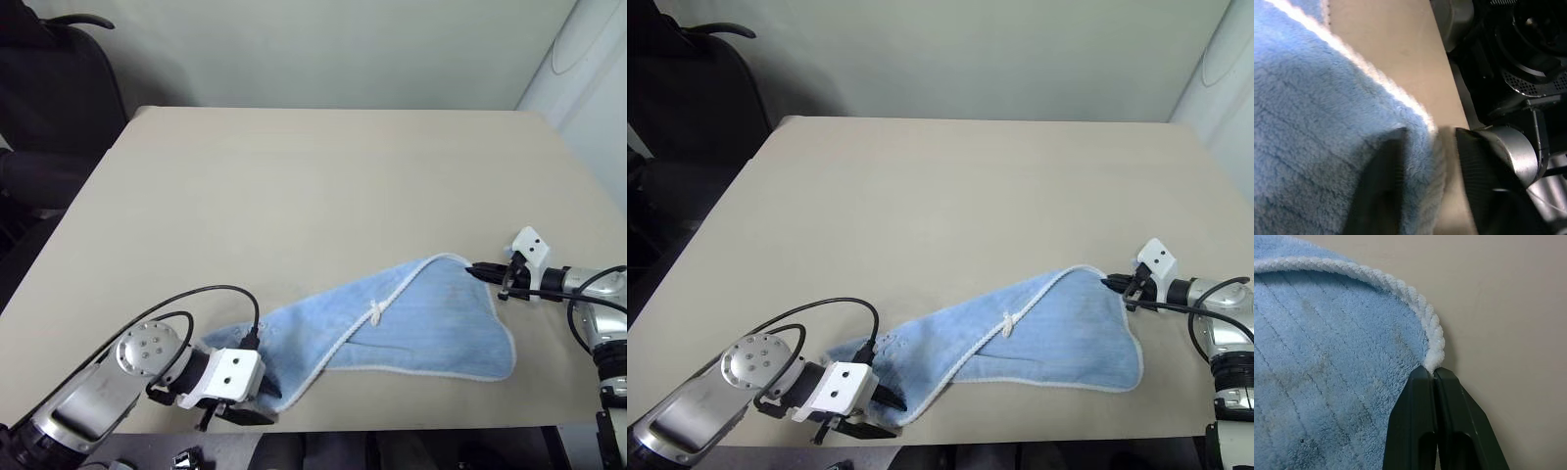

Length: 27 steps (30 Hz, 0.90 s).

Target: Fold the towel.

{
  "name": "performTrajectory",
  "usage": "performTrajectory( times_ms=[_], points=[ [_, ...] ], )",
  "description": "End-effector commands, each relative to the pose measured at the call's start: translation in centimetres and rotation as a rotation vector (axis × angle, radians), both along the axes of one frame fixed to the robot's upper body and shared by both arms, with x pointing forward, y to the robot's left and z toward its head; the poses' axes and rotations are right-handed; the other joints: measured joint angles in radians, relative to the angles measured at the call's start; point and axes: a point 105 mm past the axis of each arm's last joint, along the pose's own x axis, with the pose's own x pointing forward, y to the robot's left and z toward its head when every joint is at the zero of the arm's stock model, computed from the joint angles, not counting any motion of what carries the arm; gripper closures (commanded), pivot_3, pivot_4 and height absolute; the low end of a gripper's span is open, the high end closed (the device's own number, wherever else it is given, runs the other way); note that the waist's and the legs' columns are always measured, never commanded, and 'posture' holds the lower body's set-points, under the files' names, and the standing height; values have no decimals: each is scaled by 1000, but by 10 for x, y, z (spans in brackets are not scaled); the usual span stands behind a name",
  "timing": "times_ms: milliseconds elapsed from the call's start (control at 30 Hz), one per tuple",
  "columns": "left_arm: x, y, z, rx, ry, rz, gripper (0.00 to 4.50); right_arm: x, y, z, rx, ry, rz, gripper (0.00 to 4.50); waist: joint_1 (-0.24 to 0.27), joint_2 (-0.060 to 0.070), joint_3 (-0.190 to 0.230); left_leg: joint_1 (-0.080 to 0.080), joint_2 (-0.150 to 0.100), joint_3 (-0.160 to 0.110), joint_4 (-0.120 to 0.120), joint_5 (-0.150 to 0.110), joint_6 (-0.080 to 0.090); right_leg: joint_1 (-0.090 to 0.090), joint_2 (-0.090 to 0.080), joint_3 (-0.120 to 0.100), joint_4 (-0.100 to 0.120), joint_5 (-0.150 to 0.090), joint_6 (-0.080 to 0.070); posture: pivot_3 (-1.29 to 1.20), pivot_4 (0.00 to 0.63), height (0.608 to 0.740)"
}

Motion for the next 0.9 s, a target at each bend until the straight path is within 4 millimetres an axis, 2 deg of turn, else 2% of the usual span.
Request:
performTrajectory(
  times_ms=[33, 67, 233, 367, 533, 600, 767, 900],
  points=[
    [0, -2, 4, -34, 7, 21, 4269, -2, -4, 6, -1, -6, -8, 4500, 0, 0, 0, 0, 0, 0, 0, 0, 0, 0, 0, 0, 0, 0, 0, 0, 150, 740],
    [0, -2, 4, -38, 9, 25, 4465, -2, -4, 7, 0, -6, -7, 4500, 0, 0, 0, 0, 0, 0, 0, 0, 0, 0, 0, 0, 0, 0, 0, 0, 150, 740],
    [5, -4, 8, -96, 5, 98, 4465, 0, -1, 8, 6, -16, -1, 4500, 0, 0, 0, 0, 0, 0, 0, 0, 0, 0, 0, 0, 0, 0, 0, 0, 150, 740],
    [17, -5, 30, -232, 38, 247, 4465, 2, -3, 13, 9, -33, -11, 4500, 0, 0, 0, 0, 0, 0, 0, 0, 0, 0, 0, 0, 1, 0, 0, 0, 150, 740],
    [36, -1, 70, -470, 52, 411, 4465, 5, -5, 21, 30, -66, -21, 4500, 0, 0, 0, 0, 0, 0, 0, 1, -1, 0, 0, 0, 1, 0, 0, 0, 150, 740],
    [47, 1, 87, -563, 47, 471, 4465, 10, -4, 28, 49, -97, -33, 4500, 1, 0, 0, 0, 0, 1, 0, 2, -3, 0, 0, 0, 1, 0, 0, 0, 150, 740],
    [89, 20, 130, -750, -81, 624, 4465, 40, -5, 72, 62, -281, -116, 4500, 0, 1, 0, 1, 0, 1, 1, 5, -6, -1, 0, 0, 4, 1, 1, 0, 150, 740],
    [137, 40, 174, -910, -256, 762, 4465, 58, 5, 108, 46, -413, -108, 4500, 4, 2, 0, 1, 0, 0, 1, 9, -8, -1, 0, -1, 6, 1, 1, 0, 150, 740]
  ],
)
